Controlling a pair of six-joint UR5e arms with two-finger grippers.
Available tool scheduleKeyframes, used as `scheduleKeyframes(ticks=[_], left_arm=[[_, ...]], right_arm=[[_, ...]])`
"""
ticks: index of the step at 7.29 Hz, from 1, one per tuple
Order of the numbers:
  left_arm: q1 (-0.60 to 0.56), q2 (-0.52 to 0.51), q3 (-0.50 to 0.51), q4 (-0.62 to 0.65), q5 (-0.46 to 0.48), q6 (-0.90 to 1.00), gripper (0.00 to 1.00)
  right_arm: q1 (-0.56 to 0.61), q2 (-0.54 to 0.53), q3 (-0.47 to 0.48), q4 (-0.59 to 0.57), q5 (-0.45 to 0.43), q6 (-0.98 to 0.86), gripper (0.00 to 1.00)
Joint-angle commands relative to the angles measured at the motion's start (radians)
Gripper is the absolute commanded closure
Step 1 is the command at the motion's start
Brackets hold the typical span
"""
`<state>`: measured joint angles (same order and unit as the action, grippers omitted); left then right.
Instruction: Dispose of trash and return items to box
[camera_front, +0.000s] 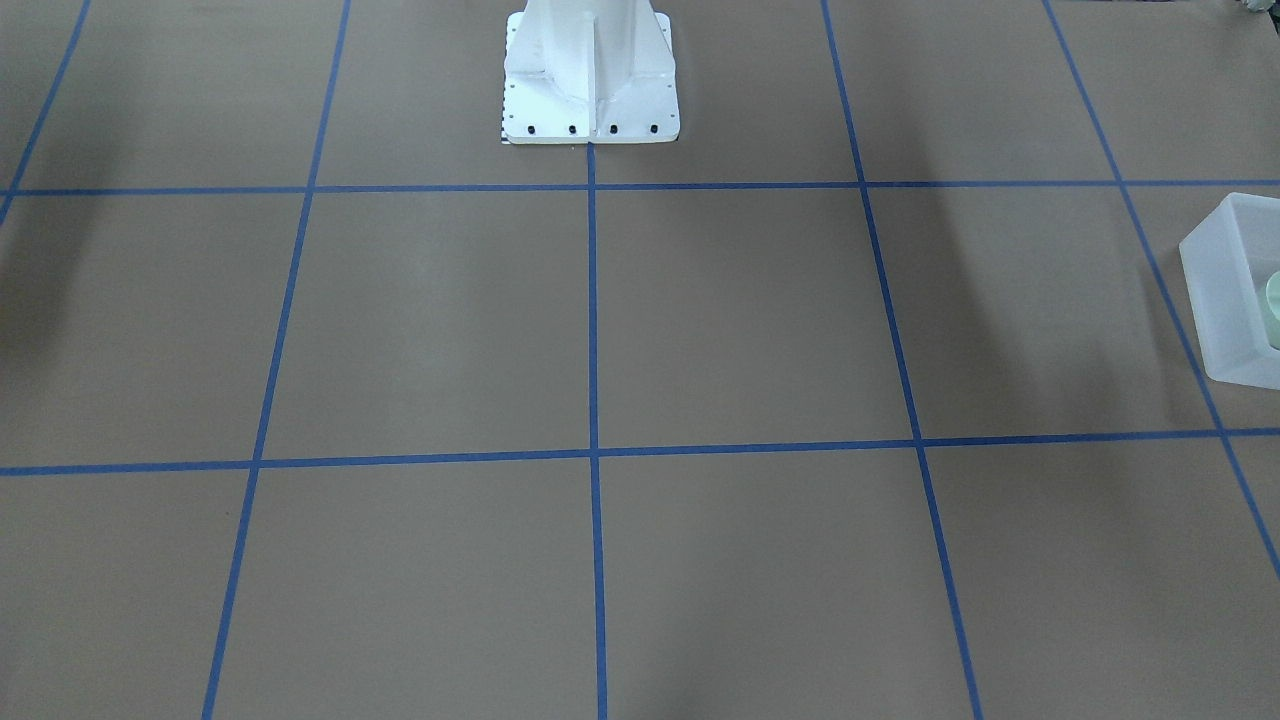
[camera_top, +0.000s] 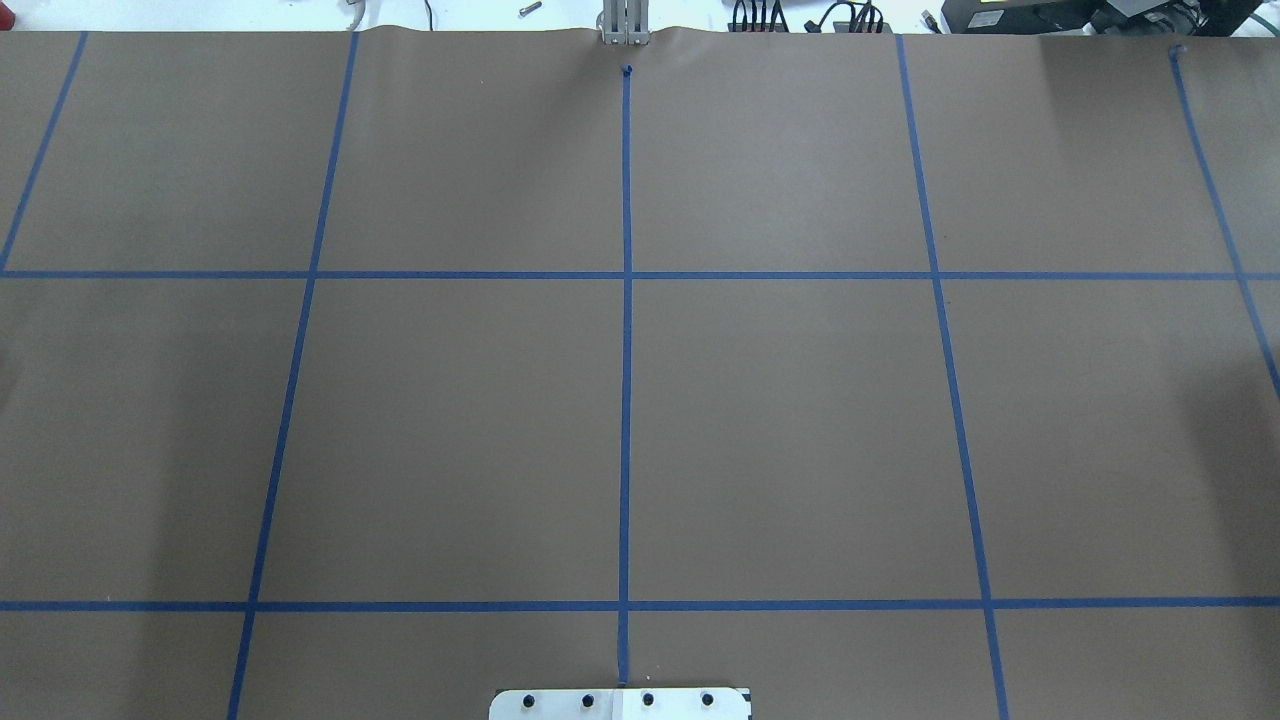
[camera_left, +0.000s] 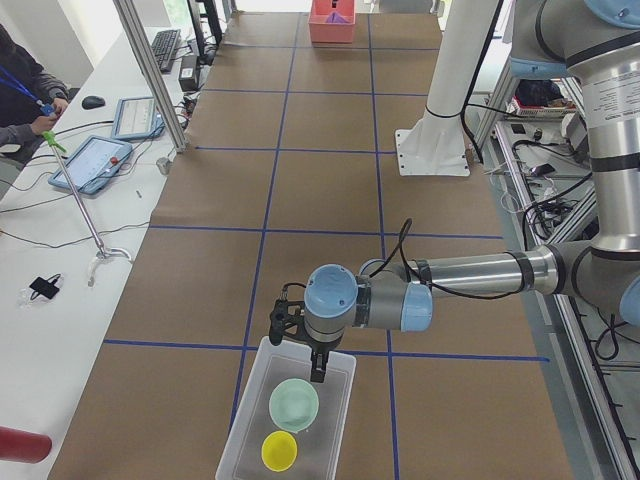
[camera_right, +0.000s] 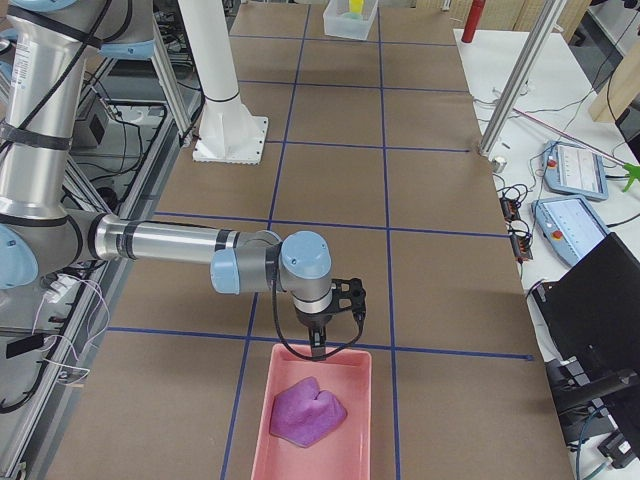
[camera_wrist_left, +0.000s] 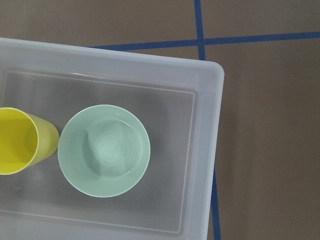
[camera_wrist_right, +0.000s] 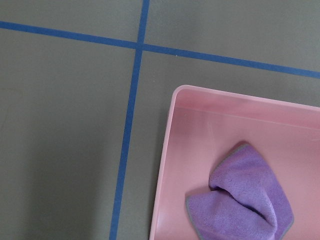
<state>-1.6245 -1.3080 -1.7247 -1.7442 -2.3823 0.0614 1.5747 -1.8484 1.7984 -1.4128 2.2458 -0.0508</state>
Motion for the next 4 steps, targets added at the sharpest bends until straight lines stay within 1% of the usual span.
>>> scheduleKeyframes(ticks=[1,4], left_arm=[[0.000,0.004,0.001,0.000,0.000,0.000,0.02],[-0.002,0.004,-0.003,0.000,0.000,0.000,0.02]], right_arm=[[0.002,-0.002,-0.002,0.000,-0.002,0.000,0.00],[0.002,-0.008,0.001,0.000,0.000,0.000,0.00]])
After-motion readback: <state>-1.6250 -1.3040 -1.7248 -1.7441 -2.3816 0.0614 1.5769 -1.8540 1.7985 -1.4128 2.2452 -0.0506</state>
